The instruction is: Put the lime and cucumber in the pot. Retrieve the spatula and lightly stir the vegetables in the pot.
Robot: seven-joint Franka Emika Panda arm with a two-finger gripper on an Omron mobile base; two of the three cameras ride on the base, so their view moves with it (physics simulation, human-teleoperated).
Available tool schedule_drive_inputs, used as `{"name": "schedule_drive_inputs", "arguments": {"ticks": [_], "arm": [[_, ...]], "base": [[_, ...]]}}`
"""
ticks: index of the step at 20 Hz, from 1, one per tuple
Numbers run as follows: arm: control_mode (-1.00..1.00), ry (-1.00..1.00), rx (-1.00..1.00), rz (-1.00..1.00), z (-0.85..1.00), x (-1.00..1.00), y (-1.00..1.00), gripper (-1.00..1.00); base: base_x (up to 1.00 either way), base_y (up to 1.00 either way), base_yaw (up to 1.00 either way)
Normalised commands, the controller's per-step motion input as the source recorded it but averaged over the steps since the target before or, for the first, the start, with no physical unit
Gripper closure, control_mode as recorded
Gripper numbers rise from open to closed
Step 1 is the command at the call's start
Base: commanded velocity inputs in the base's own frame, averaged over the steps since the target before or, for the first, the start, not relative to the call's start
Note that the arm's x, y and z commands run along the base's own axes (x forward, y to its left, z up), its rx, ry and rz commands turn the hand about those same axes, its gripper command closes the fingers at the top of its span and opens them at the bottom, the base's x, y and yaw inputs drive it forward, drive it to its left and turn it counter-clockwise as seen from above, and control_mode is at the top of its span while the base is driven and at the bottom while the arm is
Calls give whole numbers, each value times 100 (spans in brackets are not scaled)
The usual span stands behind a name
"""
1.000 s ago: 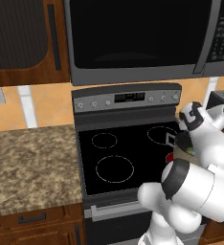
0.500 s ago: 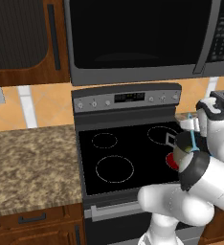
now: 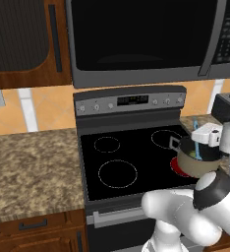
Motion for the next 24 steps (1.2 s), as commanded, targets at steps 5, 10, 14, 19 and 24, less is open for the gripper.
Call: {"name": "schedule_drive_inputs", "arguments": {"ticks": [5, 10, 14, 19, 24], "arm": [[-100, -22, 21, 30, 17, 29, 18, 100], [-100, -35, 5, 30, 0, 44, -5, 100], [-100, -38, 0, 31, -9, 1, -13, 100], [-100, -30, 0, 24, -3, -36, -42, 100], [-100, -2, 0, 3, 0, -6, -47, 100]], "base": [[0, 0, 0], [0, 0, 0], [0, 0, 0], [0, 0, 0], [0, 0, 0]]}}
